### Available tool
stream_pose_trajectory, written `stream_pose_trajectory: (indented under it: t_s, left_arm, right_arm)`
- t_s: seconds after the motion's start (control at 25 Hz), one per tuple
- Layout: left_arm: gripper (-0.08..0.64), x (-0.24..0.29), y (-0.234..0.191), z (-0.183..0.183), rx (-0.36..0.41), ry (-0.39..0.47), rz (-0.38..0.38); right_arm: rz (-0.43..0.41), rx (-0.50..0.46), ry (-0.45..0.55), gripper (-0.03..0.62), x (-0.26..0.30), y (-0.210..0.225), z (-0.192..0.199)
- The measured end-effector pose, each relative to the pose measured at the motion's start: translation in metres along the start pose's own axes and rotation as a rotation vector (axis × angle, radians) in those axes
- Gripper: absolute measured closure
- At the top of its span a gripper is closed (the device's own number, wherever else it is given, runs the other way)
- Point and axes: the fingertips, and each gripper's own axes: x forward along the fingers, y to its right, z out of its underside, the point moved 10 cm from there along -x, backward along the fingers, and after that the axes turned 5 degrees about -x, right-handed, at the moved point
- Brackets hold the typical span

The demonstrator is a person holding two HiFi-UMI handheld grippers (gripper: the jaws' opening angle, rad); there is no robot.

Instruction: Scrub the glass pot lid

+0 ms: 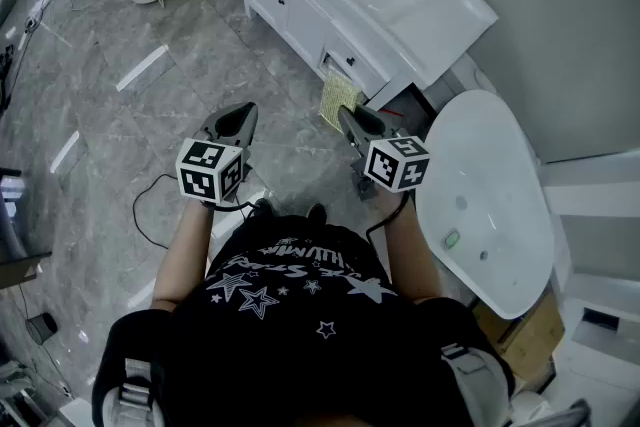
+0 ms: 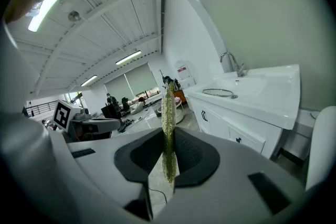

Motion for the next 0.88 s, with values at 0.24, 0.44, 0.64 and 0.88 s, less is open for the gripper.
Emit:
stream_pose_trajectory:
  t_s: [0.24, 0.44, 0.64, 0.88]
  left_arm:
    - [0.552, -0.001, -0.011, 0.003, -0.018, -0.006, -0.005]
    - [0.552, -0.004, -0.020, 0.008, -0.039, -0.017, -0.007]
    - [0.552, -0.009, -0.034, 0.016, -0.061, -0.019, -0.004]
    - [0.552, -0.030, -0.069, 0.020, -0.099, -0.013, 0.012]
  right_arm:
    - [-0.002, 0.004, -0.007, 0.531, 0.013, -0.005, 0.003]
    - [0.002, 0.011, -0.022, 0.531, 0.021, -0.010, 0.006]
    - [0.035, 0.017, -0.033, 0.531, 0.034, -0.012, 0.008]
    - [0.035, -0.016, -0.001, 0.531, 0.060, -0.025, -0.003]
